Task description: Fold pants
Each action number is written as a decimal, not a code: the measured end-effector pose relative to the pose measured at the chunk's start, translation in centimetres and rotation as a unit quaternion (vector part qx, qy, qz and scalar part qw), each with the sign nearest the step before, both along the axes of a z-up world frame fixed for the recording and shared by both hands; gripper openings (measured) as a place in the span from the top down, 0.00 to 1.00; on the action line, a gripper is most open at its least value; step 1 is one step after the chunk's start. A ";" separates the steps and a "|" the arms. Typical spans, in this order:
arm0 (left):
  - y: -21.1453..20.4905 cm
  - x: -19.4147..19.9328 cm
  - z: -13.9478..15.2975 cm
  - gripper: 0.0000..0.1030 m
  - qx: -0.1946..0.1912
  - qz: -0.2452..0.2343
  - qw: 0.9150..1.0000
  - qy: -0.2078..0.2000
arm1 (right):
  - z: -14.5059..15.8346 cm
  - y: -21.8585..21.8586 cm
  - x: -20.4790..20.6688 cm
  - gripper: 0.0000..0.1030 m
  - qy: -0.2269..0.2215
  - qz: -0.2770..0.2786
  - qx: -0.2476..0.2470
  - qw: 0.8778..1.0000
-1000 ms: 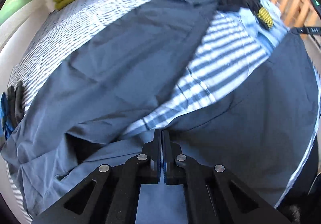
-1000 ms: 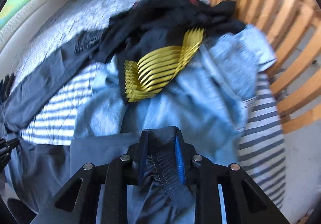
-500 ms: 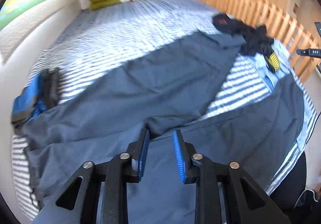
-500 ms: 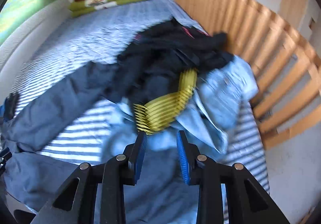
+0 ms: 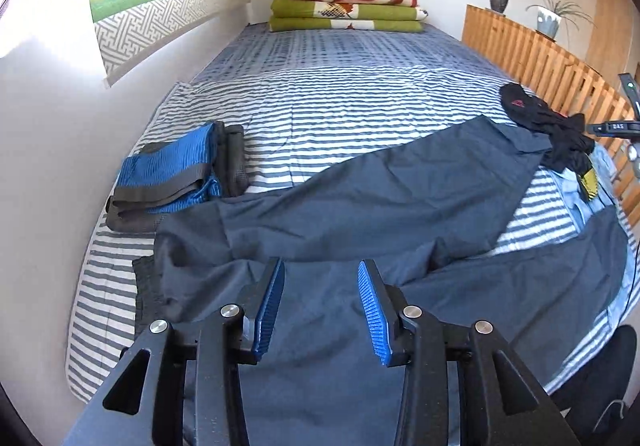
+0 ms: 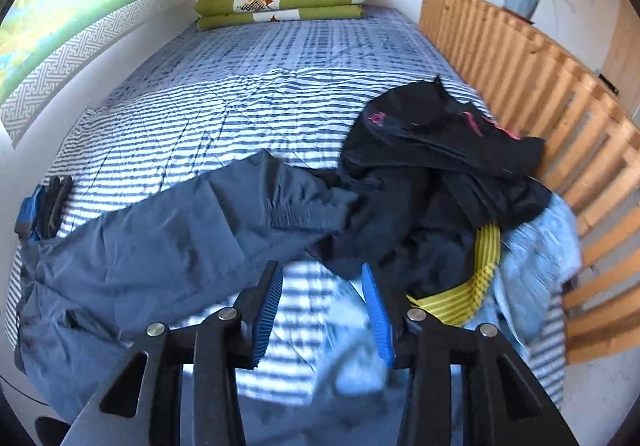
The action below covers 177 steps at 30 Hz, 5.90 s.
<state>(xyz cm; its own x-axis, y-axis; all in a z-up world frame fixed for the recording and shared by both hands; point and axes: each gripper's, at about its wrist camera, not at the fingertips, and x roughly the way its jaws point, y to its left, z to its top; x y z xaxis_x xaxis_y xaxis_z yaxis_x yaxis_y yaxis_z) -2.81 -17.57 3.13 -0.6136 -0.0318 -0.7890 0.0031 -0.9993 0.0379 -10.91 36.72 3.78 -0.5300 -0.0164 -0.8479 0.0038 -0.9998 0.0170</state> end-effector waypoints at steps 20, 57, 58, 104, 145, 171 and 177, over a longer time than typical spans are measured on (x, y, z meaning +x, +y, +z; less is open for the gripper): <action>-7.9 -12.0 -6.5 0.46 -0.029 0.056 0.995 -0.075 | -14.9 -7.8 -13.6 0.53 -0.110 0.099 0.137 0.979; -12.1 -17.5 -7.1 0.99 -0.166 0.091 0.981 -0.034 | 7.0 -1.0 -18.0 0.93 0.094 -0.044 0.202 0.974; -12.0 -17.6 -7.6 0.99 -0.167 0.089 0.981 -0.040 | 6.9 -1.2 -18.1 0.93 0.089 -0.038 0.201 0.975; 0.2 12.4 -8.6 0.97 -0.067 0.017 0.994 -0.081 | -8.3 15.7 27.6 0.83 -0.021 0.031 0.002 0.999; 30.8 5.9 -14.5 0.99 -0.157 -0.365 0.913 -0.088 | -10.5 24.6 26.1 0.66 -0.106 -0.192 -0.429 0.876; 31.7 7.3 -17.6 0.99 -0.171 -0.385 0.899 -0.118 | -15.0 22.7 23.8 0.62 -0.141 -0.212 -0.506 0.824; 31.0 7.4 -15.7 0.99 -0.163 -0.368 0.910 -0.096 | -8.8 17.6 19.9 0.78 -0.083 -0.113 -0.401 0.905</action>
